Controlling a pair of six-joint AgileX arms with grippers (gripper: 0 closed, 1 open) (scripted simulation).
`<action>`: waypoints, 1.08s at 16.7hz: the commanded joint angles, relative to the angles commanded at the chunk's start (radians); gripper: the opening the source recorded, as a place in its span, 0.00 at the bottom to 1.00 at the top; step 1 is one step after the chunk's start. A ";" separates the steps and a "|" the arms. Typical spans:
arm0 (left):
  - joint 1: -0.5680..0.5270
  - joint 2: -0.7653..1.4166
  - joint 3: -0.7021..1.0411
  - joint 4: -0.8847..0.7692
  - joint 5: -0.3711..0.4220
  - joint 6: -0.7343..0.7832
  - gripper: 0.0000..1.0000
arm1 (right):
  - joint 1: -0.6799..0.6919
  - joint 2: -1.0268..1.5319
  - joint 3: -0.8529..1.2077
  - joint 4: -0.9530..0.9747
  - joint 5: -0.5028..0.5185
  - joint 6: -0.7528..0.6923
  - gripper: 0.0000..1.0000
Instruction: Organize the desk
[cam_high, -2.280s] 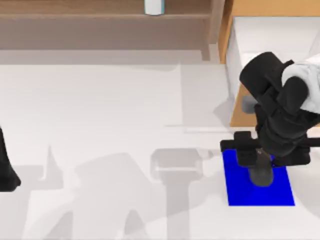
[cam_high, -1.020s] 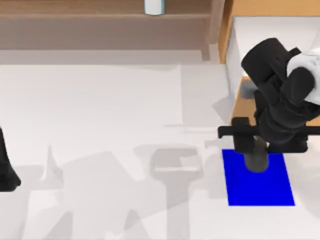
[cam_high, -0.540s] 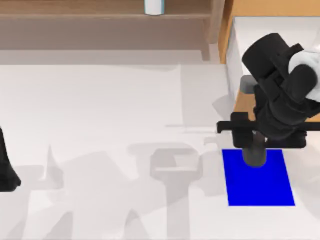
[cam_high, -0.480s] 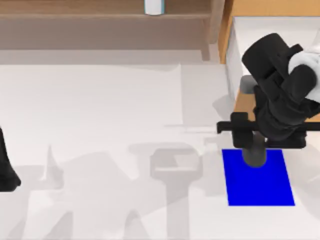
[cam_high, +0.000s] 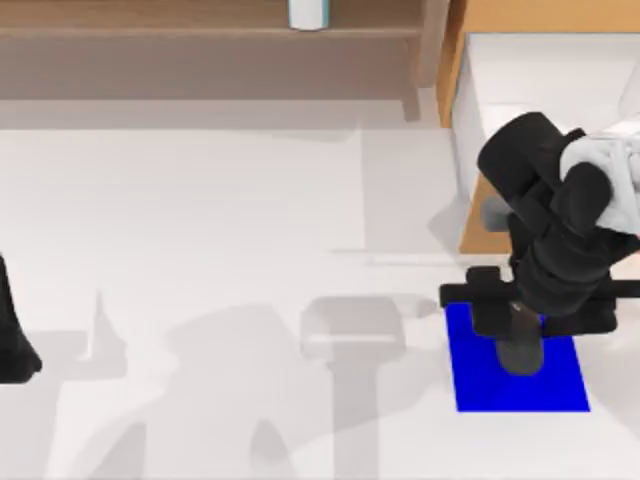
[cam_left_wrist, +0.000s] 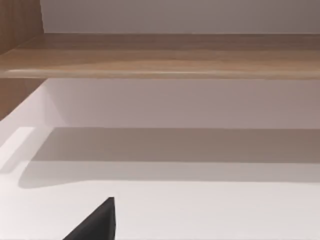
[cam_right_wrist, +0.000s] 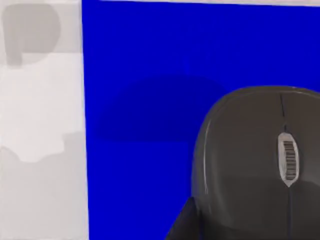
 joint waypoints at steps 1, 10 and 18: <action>0.000 0.000 0.000 0.000 0.000 0.000 1.00 | 0.000 0.001 -0.001 0.000 0.000 0.000 0.00; 0.000 0.000 0.000 0.000 0.000 0.000 1.00 | 0.000 0.001 -0.001 0.000 0.000 0.000 0.38; 0.000 0.000 0.000 0.000 0.000 0.000 1.00 | 0.000 0.001 -0.001 0.000 0.000 0.000 0.98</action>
